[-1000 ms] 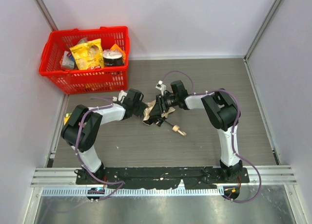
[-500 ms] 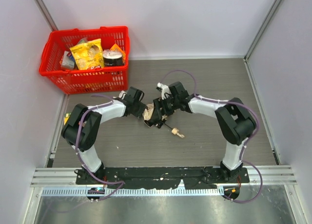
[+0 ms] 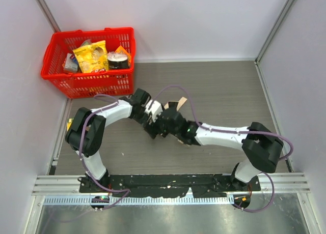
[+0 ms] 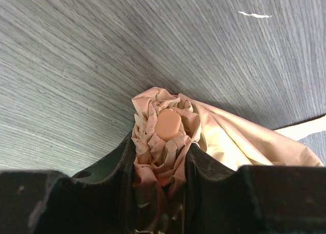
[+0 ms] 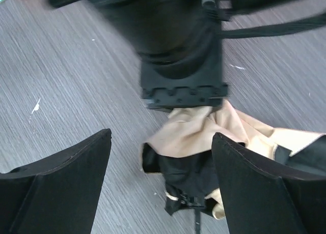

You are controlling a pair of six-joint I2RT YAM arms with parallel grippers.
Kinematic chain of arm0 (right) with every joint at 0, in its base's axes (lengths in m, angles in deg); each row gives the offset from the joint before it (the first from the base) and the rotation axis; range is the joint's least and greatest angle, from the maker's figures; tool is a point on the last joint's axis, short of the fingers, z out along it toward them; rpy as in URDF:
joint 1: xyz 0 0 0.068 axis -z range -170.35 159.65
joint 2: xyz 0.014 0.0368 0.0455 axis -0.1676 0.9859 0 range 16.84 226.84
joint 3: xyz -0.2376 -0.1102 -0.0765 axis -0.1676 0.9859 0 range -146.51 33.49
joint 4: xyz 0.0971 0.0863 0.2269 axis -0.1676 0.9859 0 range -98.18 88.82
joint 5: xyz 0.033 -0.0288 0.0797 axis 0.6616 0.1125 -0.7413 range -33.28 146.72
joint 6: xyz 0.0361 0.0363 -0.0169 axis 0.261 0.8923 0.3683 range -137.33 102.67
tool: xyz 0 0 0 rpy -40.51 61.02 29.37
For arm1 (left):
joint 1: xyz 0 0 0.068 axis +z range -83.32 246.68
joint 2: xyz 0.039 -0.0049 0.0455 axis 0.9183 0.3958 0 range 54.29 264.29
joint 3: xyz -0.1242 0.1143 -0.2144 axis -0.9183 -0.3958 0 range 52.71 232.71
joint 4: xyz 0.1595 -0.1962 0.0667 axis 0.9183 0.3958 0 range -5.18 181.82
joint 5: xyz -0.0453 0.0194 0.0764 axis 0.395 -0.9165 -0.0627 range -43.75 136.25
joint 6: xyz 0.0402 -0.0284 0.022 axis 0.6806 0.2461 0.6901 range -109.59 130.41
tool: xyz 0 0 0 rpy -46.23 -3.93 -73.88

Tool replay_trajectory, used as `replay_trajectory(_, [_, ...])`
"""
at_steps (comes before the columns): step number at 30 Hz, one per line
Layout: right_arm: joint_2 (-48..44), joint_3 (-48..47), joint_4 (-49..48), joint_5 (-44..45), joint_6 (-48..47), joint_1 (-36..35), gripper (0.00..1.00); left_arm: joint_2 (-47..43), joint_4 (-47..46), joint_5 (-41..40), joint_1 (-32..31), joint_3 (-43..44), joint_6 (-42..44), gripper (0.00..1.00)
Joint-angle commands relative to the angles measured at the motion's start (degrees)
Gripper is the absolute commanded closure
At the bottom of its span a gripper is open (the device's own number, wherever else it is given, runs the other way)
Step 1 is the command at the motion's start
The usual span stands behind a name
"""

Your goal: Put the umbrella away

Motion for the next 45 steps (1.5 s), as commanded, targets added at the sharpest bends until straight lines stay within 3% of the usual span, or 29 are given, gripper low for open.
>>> replay_trajectory(1, [2.0, 6.3, -18.0, 18.1, -12.2, -7.5, 0.16, 4.5, 14.6, -0.1, 0.4, -1.9, -1.4, 1.0])
replay_trajectory(3, [3.4, 8.3, -23.4, 20.6, -14.7, -9.3, 0.15, 5.3, 14.9, 0.1, 0.4, -1.5, -1.5, 1.0])
replay_trajectory(9, [13.3, 6.0, -25.1, 24.5, -21.9, -9.4, 0.15, 5.3, 16.0, -1.0, 0.4, -1.0, -1.7, 1.0])
replay_trajectory(16, [24.1, 3.8, -26.8, 38.6, -28.4, -9.2, 0.19, 4.9, 16.6, -1.6, 0.3, -1.2, -2.3, 1.0])
replay_trajectory(18, [25.4, 3.0, -23.9, 40.1, -26.2, -8.7, 0.28, 4.8, 16.8, -2.0, 0.2, -1.1, -2.3, 1.0])
replay_trajectory(22, [27.6, 1.8, -16.2, 40.8, -17.9, -7.4, 0.59, 3.5, 17.1, -3.4, -0.2, -1.2, -2.8, 1.0])
replay_trajectory(26, [28.3, 2.5, -10.8, 37.4, -12.5, -6.0, 0.99, 2.0, 16.4, -3.6, -0.3, -1.8, -3.6, 1.0])
replay_trajectory(30, [27.1, 4.7, -9.2, 31.3, -6.9, -5.2, 0.99, 0.5, 14.8, -5.2, -0.9, -2.5, -3.8, 1.0])
replay_trajectory(34, [25.3, 9.1, -12.2, 20.1, -1.9, -2.3, 0.99, -2.9, 6.7, -5.7, -0.9, -6.1, -1.9, 1.0])
replay_trajectory(35, [25.0, 9.8, -12.8, 17.7, -1.1, -1.9, 0.99, -3.7, 5.3, -6.6, -0.8, -6.7, -1.5, 0.88])
replay_trajectory(37, [24.5, 11.8, -15.2, 13.4, -0.3, -1.2, 0.99, -6.0, 1.0, -7.7, -0.8, -9.0, -0.2, 0.51])
replay_trajectory(38, [24.3, 12.4, -15.4, 11.4, -0.2, -0.9, 0.99, -7.2, -2.1, -8.0, -0.6, -10.0, 0.8, 0.41])
replay_trajectory(40, [24.0, 12.7, -15.1, 8.5, 0.4, 0.4, 0.99, -10.6, -9.9, -9.4, -0.3, -13.2, 2.6, 0.01])
replay_trajectory(45, [23.2, 12.8, -12.9, 1.7, 1.2, 3.1, 0.99, -21.4, -32.3, -6.4, 2.8, -24.3, 8.1, 0.0])
